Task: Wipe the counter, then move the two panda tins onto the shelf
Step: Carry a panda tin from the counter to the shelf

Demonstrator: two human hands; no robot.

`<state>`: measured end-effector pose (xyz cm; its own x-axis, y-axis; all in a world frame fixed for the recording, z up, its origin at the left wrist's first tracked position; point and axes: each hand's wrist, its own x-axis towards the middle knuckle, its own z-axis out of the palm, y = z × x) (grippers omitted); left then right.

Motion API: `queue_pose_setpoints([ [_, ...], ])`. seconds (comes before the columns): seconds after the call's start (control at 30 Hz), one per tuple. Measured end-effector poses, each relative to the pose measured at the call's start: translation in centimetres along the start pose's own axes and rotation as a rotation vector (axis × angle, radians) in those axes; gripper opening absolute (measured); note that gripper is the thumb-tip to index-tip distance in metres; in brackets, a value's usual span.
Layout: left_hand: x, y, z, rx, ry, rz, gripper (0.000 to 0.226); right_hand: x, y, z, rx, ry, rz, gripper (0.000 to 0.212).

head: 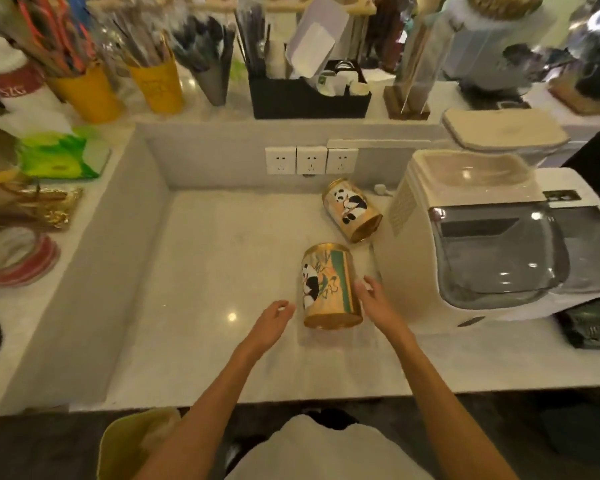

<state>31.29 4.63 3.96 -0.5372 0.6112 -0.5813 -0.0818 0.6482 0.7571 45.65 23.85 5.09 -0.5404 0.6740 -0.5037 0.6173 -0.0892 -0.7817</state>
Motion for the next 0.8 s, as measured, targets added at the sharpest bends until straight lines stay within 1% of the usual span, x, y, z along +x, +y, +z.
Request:
queue_pose_setpoints([
  [0.07, 1.1, 1.1, 2.0, -0.131, -0.04, -0.053, 0.051, 2.1, -0.3, 0.1, 0.041, -0.058, 0.071, 0.077],
  [0.13, 1.8, 1.8, 3.6, -0.27, -0.094, -0.093, 0.04, 3.7, 0.0, 0.4, 0.062, -0.132, 0.11, 0.087],
  [0.2, 2.2, 2.1, 4.6, -0.387, -0.118, -0.098, 0.034, 4.8, 0.3, 0.8, 0.146, -0.199, 0.064, 0.084],
  [0.27, 2.3, 2.0, 5.0, -0.438, -0.098, -0.075, 0.04, 5.0, 0.1, 1.2, 0.184, -0.215, -0.025, 0.072],
  [0.37, 1.5, 1.2, 5.3, -0.49, 0.007, -0.079, 0.062, 4.8, 0.1, 1.8, 0.189, -0.225, -0.049, 0.066],
  [0.47, -1.2, -0.6, 4.9, -0.559, 0.136, -0.064, 0.084, 3.6, -0.2, 3.5, 0.179, -0.296, -0.085, 0.059],
  [0.53, -3.8, -2.4, 4.1, -0.586, 0.229, -0.026, 0.084, 2.1, -0.7, 5.6, 0.18, -0.37, -0.121, 0.053],
  [0.57, -5.3, -3.5, 3.7, -0.607, 0.265, -0.017, 0.083, 1.1, -0.9, 6.9, 0.181, -0.421, -0.133, 0.05],
  [0.6, -6.9, -4.6, 3.3, -0.641, 0.293, -0.015, 0.087, -0.1, -1.0, 8.3, 0.175, -0.48, -0.143, 0.048],
  [0.67, -10.4, -7.0, 2.9, -0.752, 0.356, -0.018, 0.103, -2.5, -1.1, 11.3, 0.139, -0.606, -0.154, 0.044],
  [0.7, -12.4, -8.2, 2.9, -0.802, 0.392, -0.004, 0.107, -3.9, -1.2, 12.8, 0.111, -0.67, -0.157, 0.043],
  [0.77, -16.6, -10.3, 3.4, -0.853, 0.495, 0.033, 0.107, -6.9, -1.3, 15.8, 0.041, -0.799, -0.162, 0.047],
  [0.8, -18.9, -11.4, 3.9, -0.888, 0.566, 0.041, 0.107, -8.6, -1.3, 17.4, 0.004, -0.87, -0.166, 0.052],
])
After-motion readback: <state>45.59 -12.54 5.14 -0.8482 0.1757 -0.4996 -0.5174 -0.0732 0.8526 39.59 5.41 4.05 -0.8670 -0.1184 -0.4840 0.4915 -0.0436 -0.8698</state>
